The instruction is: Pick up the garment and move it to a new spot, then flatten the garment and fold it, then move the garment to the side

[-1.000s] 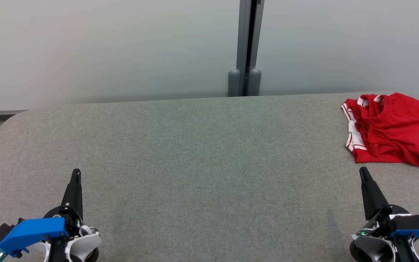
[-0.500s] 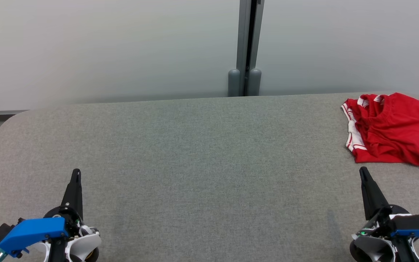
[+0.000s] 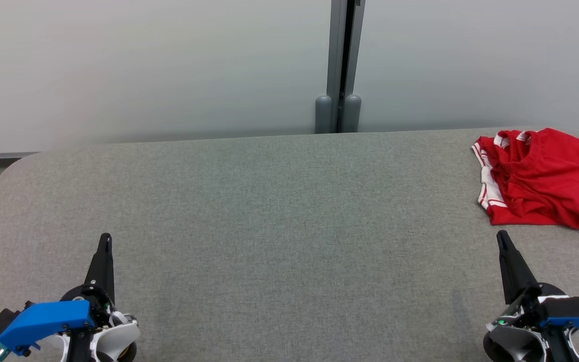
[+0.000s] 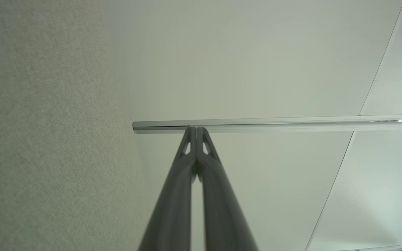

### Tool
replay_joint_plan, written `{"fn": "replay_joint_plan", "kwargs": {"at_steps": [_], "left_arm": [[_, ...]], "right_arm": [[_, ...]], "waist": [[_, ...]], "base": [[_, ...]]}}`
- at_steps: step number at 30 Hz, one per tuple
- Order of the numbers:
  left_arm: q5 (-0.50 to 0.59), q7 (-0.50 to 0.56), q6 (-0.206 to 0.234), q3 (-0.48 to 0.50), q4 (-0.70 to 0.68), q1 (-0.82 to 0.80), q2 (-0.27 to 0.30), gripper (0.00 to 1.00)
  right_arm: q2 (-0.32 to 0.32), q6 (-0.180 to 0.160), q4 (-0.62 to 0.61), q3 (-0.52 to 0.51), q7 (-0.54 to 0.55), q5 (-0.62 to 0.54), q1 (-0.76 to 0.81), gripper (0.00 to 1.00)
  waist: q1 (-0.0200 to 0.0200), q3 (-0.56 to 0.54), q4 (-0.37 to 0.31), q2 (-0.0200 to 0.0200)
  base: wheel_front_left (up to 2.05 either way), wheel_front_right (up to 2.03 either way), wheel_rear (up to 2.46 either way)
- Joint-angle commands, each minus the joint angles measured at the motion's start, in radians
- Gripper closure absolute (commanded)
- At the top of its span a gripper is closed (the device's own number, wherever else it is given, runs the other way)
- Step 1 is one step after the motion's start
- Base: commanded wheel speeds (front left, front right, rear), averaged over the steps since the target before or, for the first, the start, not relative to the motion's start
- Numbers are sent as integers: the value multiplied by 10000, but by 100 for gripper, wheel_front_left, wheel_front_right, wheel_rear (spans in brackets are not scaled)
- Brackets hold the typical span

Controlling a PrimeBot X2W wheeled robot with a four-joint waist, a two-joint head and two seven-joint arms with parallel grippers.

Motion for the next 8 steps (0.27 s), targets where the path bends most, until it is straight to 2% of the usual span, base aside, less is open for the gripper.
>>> {"fn": "replay_joint_plan", "kwargs": {"at_steps": [1,8], "left_arm": [[-21,35,-41,18,-39,-97,-20,100],[-21,35,-41,18,-40,-97,-20,100]], "right_arm": [[-62,4,19,-3,23,27,-106,100],[-62,4,19,-3,23,27,-106,100]], "waist": [[-1,0,1,-1],[-1,0,1,-1]], "base": [[0,0,0],[0,0,0]]}}
